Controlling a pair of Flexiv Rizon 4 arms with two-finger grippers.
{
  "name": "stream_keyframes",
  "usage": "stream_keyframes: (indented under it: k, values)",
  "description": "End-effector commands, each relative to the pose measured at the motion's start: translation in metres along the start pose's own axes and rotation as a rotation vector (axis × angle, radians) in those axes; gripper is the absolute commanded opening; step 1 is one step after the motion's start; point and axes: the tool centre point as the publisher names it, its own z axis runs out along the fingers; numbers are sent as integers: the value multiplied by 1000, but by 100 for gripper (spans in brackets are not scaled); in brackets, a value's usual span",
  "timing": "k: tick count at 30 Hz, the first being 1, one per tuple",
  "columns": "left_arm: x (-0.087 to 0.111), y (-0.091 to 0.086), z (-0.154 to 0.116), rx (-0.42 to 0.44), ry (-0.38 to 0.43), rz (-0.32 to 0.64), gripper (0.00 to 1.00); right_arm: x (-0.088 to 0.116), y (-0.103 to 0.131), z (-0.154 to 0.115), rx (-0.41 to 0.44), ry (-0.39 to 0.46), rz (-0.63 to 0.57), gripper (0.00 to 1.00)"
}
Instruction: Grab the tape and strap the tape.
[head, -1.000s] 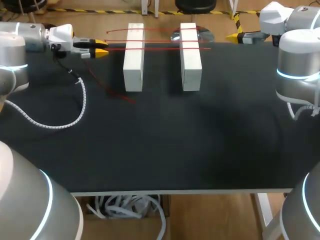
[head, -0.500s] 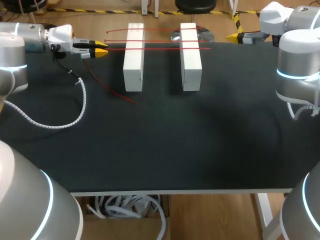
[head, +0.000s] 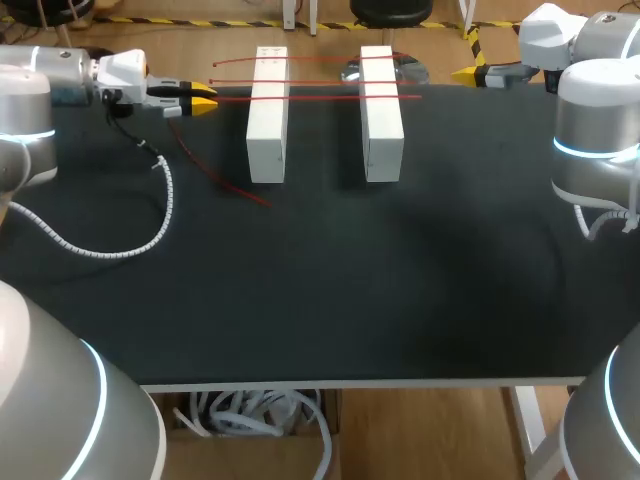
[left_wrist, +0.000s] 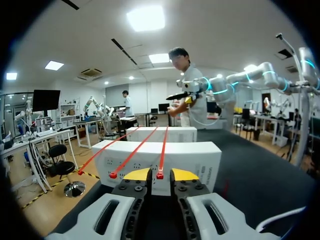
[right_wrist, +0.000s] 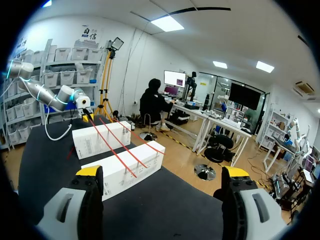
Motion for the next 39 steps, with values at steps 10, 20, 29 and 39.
stream_keyframes:
  k: [10,20,29,39]
  values:
    - [10,-3,4,-5,-9,-13,18,0,0,0,-1,1,0,100]
    - [9,-3,4,-5,-13,-12,15,0,0,0,-1,1,0,100]
    - [9,-3,4,-6,-13,-11,0,0,0,0,-1,1,0,100]
    - [11,-10,0,9,0,10,0,0,0,0,-1,1,0,100]
